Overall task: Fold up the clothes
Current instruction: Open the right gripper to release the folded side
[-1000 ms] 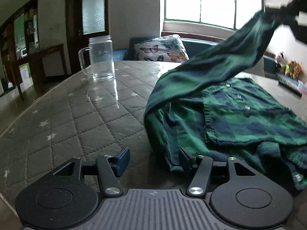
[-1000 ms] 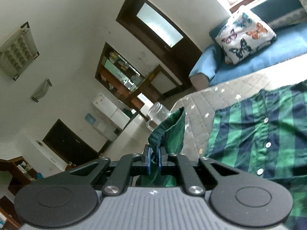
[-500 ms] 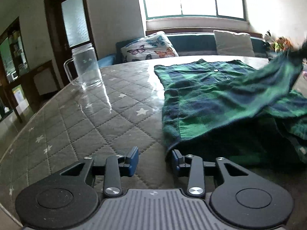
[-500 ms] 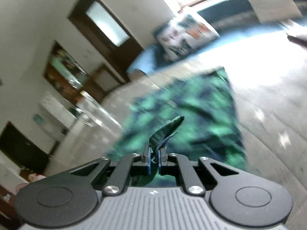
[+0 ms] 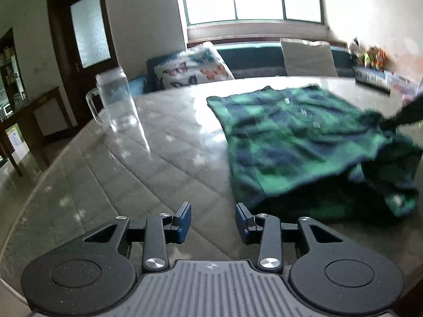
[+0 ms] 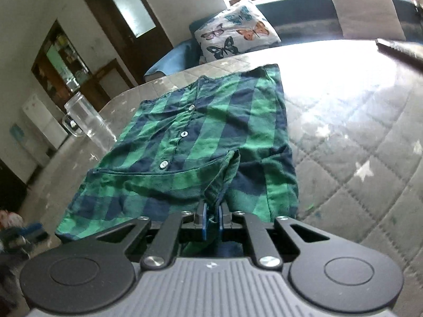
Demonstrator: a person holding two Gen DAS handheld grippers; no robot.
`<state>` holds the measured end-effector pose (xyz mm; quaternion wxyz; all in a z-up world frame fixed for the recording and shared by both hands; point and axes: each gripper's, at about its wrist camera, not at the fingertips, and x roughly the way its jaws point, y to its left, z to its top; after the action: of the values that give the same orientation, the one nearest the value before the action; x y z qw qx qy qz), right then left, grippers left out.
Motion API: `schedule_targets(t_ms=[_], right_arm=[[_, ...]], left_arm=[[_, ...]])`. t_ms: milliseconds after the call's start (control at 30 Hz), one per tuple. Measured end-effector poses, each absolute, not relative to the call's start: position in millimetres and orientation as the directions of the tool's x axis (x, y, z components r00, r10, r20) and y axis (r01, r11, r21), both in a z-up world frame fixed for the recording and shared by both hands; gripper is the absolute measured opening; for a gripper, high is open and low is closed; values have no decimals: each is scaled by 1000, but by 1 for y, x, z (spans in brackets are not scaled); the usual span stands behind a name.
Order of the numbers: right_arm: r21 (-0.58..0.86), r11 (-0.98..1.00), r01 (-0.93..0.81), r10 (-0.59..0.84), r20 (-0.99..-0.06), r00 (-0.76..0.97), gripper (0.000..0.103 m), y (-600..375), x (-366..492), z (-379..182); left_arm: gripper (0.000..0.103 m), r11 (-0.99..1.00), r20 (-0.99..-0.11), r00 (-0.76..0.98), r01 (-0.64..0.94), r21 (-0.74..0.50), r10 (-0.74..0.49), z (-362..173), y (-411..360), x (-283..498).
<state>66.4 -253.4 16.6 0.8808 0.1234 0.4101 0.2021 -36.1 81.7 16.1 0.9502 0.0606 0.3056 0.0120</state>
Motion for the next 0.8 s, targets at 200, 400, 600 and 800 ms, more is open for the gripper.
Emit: schedule_targets(t_ms=[200, 400, 600, 800], right_arm=[[281, 926, -254, 378, -728, 572, 15, -249, 63, 19], [194, 946, -259, 319, -695, 644, 16, -249, 56, 37], [171, 927, -334, 360, -662, 657, 16, -226, 72, 42], [122, 920, -372, 346, -700, 625, 17, -211, 86, 19]], left_arm=[[40, 997, -542, 840, 13, 77, 31, 33, 83, -3], [39, 994, -551, 833, 95, 59, -47, 29, 61, 43], [36, 986, -588, 801, 163, 30, -114, 16, 42, 83], [36, 985, -638, 762, 169, 36, -108, -6, 37, 108]])
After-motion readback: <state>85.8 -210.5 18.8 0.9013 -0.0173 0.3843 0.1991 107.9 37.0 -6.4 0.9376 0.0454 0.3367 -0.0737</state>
